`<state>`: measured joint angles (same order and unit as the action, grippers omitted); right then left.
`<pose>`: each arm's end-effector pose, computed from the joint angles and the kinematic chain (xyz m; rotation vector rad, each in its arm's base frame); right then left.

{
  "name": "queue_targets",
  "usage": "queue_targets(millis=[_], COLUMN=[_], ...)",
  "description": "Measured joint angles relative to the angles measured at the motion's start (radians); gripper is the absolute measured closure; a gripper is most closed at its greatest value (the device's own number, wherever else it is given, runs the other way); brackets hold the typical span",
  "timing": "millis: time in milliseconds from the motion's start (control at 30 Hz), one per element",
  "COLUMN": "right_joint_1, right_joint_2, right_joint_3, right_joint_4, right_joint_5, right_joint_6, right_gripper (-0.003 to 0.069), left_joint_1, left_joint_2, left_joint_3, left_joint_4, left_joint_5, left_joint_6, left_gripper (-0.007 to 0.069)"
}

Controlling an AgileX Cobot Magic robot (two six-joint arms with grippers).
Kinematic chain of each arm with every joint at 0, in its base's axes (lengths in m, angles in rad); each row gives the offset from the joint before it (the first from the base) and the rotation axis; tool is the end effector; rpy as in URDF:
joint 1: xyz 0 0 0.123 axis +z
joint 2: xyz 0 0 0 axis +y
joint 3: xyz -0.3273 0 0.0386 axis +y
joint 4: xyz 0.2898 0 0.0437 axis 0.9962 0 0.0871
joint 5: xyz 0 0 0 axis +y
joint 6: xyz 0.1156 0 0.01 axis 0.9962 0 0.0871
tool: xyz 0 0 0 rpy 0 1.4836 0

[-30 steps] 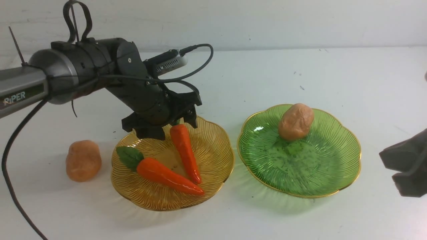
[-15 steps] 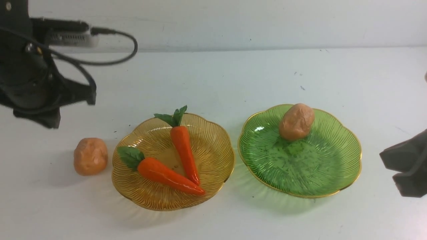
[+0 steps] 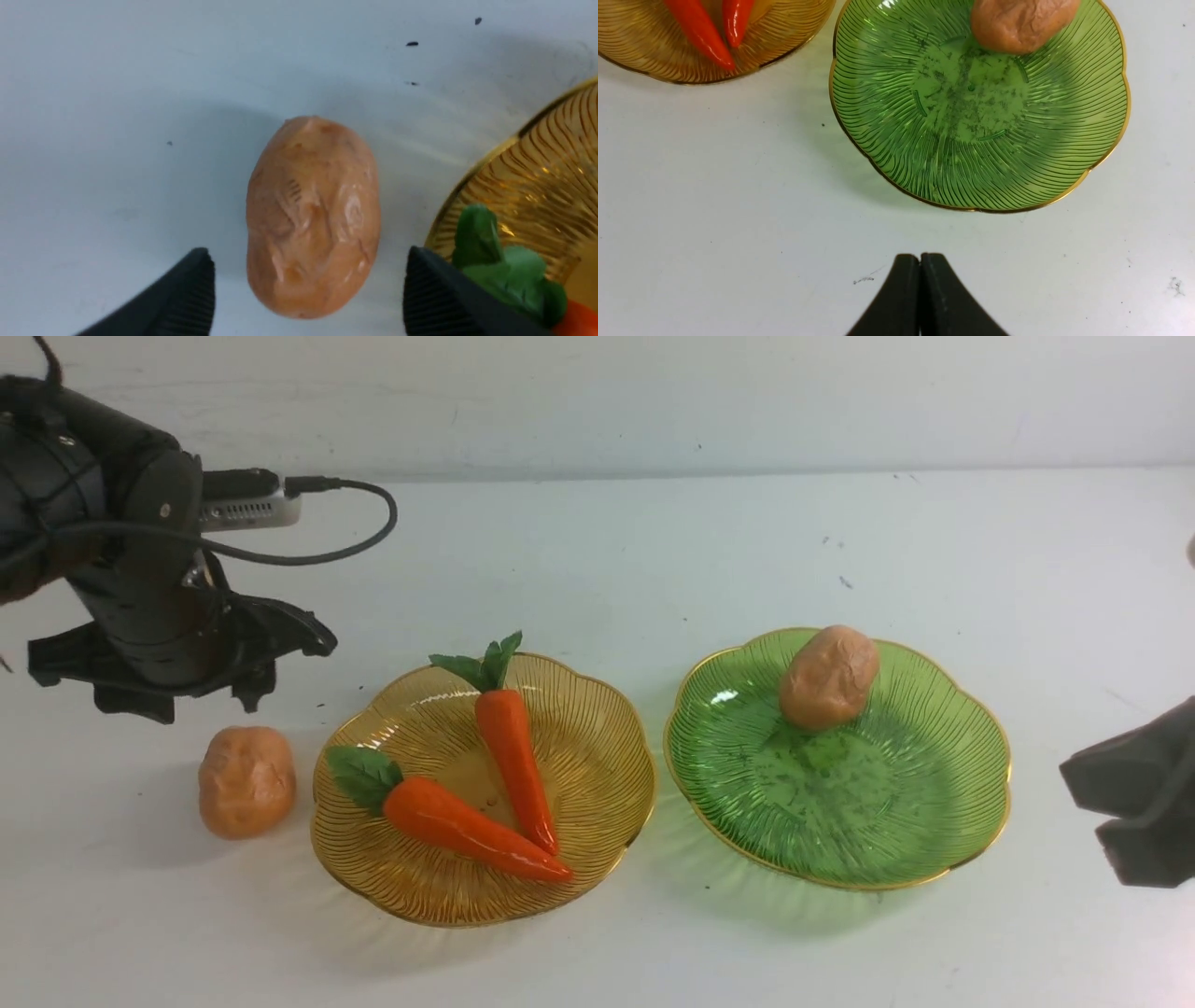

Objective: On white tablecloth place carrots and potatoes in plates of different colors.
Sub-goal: 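Pick up the potato beside the plates and place it on a plate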

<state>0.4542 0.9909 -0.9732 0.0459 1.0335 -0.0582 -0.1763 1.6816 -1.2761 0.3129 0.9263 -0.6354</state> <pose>0.1863 0.0961 0.3612 -0.6318 2.4677 0.2153 0.3954 -0.0414 0.2642 -0.4231 2.6963 0.1775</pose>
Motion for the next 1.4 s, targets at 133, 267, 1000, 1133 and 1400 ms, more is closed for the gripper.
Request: queue_targets(millis=[133,267,1000,1133,1400], right_joint_1=[0.0,0.0,0.0,0.0,0.0], right_joint_2=[0.0,0.0,0.0,-0.002,-0.112], right_joint_3=[0.0,0.0,-0.003,-0.057,-0.145], right_joint_4=[0.0,0.0,0.003,-0.004,-0.13], right_joint_5=[-0.008,-0.01,-0.025,-0.024,0.092], right_joint_6=[0.0,0.0,0.0,0.013,0.144], right_gripper=[0.0674,0.0674,0.0674,0.0674,0.0674], left_joint_1=[0.015,0.037,-0.074,-0.239,-0.423], left_joint_2=[0.071,0.139,0.067,0.127,0.494], left_joint_3=[-0.002,-0.002,-0.439,-0.448,-0.589], left_joint_4=[0.025,0.01,-0.214,-0.446,-0.632], left_joint_5=[-0.039,-0.053,0.231,0.099,-0.049], left_joint_6=[-0.016,-0.02,0.206,0.34,0.386], left_gripper=[0.0035,-0.005,0.0199,0.0197,0.0143])
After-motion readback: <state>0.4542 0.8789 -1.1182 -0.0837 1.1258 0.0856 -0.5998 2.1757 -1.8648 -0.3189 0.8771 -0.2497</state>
